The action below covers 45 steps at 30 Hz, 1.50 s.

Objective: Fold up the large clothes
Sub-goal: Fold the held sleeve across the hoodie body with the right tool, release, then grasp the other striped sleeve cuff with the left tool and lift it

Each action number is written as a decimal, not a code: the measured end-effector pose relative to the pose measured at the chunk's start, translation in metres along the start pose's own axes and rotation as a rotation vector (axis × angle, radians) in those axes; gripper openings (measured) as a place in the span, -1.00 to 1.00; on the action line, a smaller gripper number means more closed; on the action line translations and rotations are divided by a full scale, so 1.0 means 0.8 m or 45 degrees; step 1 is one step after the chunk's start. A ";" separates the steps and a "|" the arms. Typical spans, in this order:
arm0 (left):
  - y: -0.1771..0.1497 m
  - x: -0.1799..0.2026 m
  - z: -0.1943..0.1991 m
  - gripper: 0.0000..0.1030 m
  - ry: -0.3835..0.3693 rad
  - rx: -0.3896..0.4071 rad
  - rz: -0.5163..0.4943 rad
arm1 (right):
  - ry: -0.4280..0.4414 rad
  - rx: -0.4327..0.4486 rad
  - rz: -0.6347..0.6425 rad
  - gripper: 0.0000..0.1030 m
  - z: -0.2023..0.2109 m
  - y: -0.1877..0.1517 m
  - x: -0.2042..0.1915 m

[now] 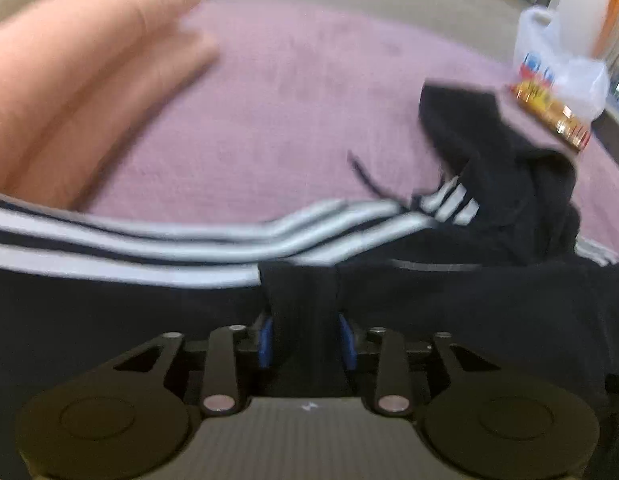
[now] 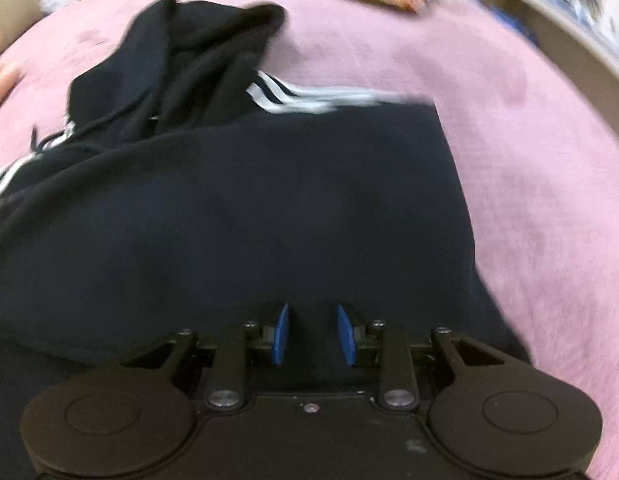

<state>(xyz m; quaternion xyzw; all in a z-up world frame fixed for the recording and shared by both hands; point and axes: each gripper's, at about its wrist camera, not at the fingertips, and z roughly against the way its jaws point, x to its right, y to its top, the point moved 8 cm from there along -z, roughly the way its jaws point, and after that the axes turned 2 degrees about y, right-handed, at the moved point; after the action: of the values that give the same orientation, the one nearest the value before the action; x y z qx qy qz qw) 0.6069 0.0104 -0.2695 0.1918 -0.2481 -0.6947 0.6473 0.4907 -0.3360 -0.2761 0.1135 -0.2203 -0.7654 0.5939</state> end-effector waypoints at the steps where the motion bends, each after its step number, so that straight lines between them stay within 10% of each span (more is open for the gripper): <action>1: 0.003 -0.004 0.012 -0.08 0.020 0.050 -0.005 | 0.014 0.038 -0.001 -0.32 0.011 0.007 0.003; 6: 0.030 0.010 0.072 -0.03 -0.111 0.240 0.007 | 0.032 0.196 -0.070 -0.28 0.052 0.051 0.029; 12: -0.018 0.055 -0.033 -0.39 -0.300 -0.167 0.038 | 0.129 -0.035 -0.031 -0.33 -0.015 0.036 -0.012; 21: -0.020 -0.004 0.011 -0.58 -0.310 -0.076 0.243 | 0.106 0.004 -0.057 -0.29 -0.014 0.028 -0.015; 29: -0.031 -0.178 0.147 -0.25 -0.028 0.153 0.527 | 0.205 0.244 0.027 -0.29 0.045 0.012 -0.096; 33: -0.041 -0.299 0.204 -0.23 0.164 0.288 0.764 | 0.247 0.178 0.065 -0.29 0.027 0.004 -0.136; 37: -0.038 -0.394 0.234 0.61 0.342 0.445 0.896 | 0.225 0.101 0.145 -0.22 0.004 -0.007 -0.158; 45: -0.025 -0.502 0.190 0.76 0.230 0.516 1.104 | 0.226 0.065 0.140 0.15 -0.008 0.005 -0.168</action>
<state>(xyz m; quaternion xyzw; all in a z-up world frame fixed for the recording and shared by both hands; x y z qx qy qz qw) 0.5371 0.4251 -0.1810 0.2523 -0.3783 -0.2795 0.8456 0.5331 -0.2092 -0.2912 0.1836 -0.1922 -0.7128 0.6491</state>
